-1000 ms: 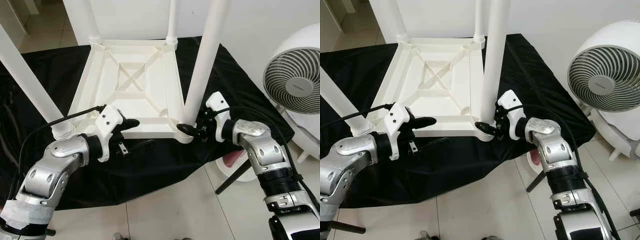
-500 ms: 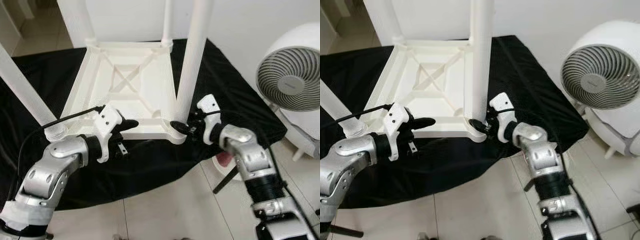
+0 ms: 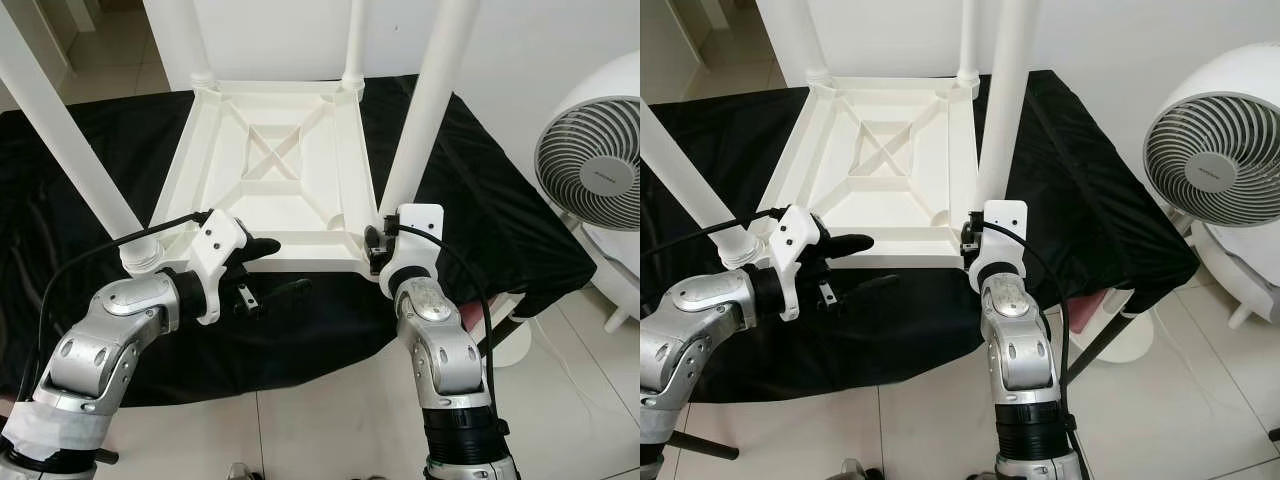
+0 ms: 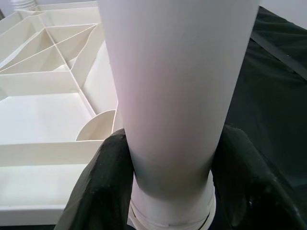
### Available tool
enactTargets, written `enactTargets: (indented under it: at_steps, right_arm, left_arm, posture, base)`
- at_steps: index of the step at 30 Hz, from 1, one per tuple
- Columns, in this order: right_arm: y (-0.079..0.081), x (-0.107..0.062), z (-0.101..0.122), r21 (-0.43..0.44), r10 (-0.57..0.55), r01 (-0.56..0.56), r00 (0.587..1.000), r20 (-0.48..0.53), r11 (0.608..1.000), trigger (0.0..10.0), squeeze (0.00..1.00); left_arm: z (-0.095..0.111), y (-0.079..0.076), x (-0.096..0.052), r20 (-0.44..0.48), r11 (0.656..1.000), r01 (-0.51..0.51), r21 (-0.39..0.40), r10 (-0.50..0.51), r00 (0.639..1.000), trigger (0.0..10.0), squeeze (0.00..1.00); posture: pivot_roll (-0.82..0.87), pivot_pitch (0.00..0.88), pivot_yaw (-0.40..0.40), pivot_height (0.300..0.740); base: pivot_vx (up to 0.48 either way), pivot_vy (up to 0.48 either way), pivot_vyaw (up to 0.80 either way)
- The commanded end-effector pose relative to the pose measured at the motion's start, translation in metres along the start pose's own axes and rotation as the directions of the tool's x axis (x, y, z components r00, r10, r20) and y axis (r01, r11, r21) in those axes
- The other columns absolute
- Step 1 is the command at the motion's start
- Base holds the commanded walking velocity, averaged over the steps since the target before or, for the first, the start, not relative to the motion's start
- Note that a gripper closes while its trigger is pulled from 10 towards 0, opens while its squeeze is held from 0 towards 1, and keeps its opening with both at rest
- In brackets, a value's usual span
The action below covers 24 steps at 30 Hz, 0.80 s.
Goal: Building children table
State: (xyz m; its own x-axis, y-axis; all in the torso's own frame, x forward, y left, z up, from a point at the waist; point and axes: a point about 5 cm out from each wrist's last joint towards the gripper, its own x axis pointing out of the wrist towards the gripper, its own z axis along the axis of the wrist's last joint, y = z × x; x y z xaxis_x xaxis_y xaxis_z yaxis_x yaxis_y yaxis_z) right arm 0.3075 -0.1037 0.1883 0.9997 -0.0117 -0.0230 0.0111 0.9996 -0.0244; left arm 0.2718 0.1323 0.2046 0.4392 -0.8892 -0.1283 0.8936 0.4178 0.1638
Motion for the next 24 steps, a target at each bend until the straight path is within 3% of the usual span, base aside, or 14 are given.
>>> enactTargets:
  at_steps: [1,2,3,4,8,12,13,16,17,20,21,23,24]
  right_arm:
    - [-0.007,-0.001,-0.029,0.017,-0.075,0.078,0.986,-0.150,0.997,0.0,0.00]
    - [0.004,0.000,-0.019,0.019,-0.019,0.021,0.995,-0.102,1.000,3.1,0.00]
    - [0.004,0.000,-0.019,0.019,-0.019,0.021,0.995,-0.102,1.000,3.1,0.00]
    - [0.014,0.000,-0.007,0.010,0.088,-0.088,0.995,-0.037,0.996,10.0,0.00]
    - [0.023,-0.003,0.012,-0.062,0.261,-0.257,0.963,0.070,0.964,10.0,0.00]
    - [0.024,-0.003,0.014,-0.075,0.285,-0.280,0.955,0.080,0.957,10.0,0.00]
    - [0.024,-0.005,0.018,-0.103,0.356,-0.347,0.930,0.088,0.932,10.0,0.00]
    - [0.018,-0.003,0.022,-0.143,0.382,-0.367,0.919,0.097,0.919,10.0,0.00]
    - [0.012,-0.001,0.024,-0.169,0.410,-0.390,0.907,0.101,0.905,10.0,1.00]
    - [0.009,0.000,0.025,-0.189,0.448,-0.426,0.889,0.091,0.885,10.0,1.00]
    - [0.007,0.000,0.025,-0.230,0.508,-0.480,0.858,0.079,0.847,10.0,0.60]
    - [0.007,0.000,0.025,-0.230,0.508,-0.480,0.858,0.079,0.847,10.0,0.60]
    - [0.006,0.000,0.025,-0.268,0.580,-0.545,0.812,0.065,0.794,10.0,0.00]
  left_arm:
    - [-0.003,0.003,0.000,-0.019,0.999,-0.047,-0.005,0.047,0.999,10.0,0.00]
    - [-0.002,0.002,0.000,-0.018,0.999,-0.048,-0.004,0.048,0.999,10.0,0.00]
    - [-0.002,0.002,0.000,-0.018,0.999,-0.048,-0.004,0.048,0.999,10.0,0.00]
    - [-0.002,0.002,-0.001,-0.016,0.999,-0.051,-0.004,0.051,0.999,10.0,0.00]
    - [-0.002,0.002,-0.001,-0.014,0.998,-0.058,-0.004,0.058,0.998,10.0,0.00]
    - [-0.002,0.002,-0.001,-0.013,0.998,-0.059,-0.004,0.058,0.998,10.0,0.00]
    - [-0.002,0.002,-0.001,-0.014,0.998,-0.059,-0.003,0.059,0.998,10.0,0.00]
    - [-0.002,0.002,-0.001,-0.014,0.998,-0.060,-0.003,0.060,0.998,10.0,0.00]
    - [-0.002,0.003,-0.001,-0.013,0.998,-0.062,-0.003,0.062,0.998,10.0,0.00]
    - [-0.002,0.003,-0.001,-0.013,0.998,-0.063,-0.003,0.063,0.998,10.0,0.00]
    - [-0.002,0.003,-0.001,-0.013,0.998,-0.063,-0.002,0.063,0.998,10.0,0.00]
    - [-0.002,0.003,-0.001,-0.013,0.998,-0.063,-0.002,0.063,0.998,10.0,0.00]
    - [-0.002,0.003,-0.001,-0.013,0.998,-0.064,-0.002,0.064,0.998,10.0,0.00]
  posture:
    - [-0.05,0.142,0.041,0.740]
    - [-0.05,0.142,0.038,0.740]
    - [-0.05,0.142,0.038,0.740]
    - [-0.05,0.140,0.034,0.740]
    - [-0.05,0.139,0.033,0.740]
    - [-0.05,0.139,0.033,0.740]
    - [-0.05,0.139,0.033,0.740]
    - [-0.05,0.140,0.031,0.740]
    - [-0.05,0.140,0.031,0.740]
    - [-0.05,0.139,0.031,0.740]
    - [-0.05,0.139,0.031,0.740]
    - [-0.05,0.139,0.031,0.740]
    - [-0.05,0.138,0.033,0.740]
  base:
    - [0.000,0.000,0.00]
    - [0.000,0.000,0.00]
    - [0.000,0.000,0.00]
    - [0.000,0.000,0.00]
    - [0.000,0.000,0.00]
    - [0.000,0.000,0.00]
    - [0.000,0.000,0.00]
    - [0.000,0.000,0.00]
    - [0.000,0.000,0.00]
    - [0.000,0.000,0.00]
    - [0.000,0.000,0.00]
    - [0.000,0.000,0.00]
    - [0.000,0.000,0.00]
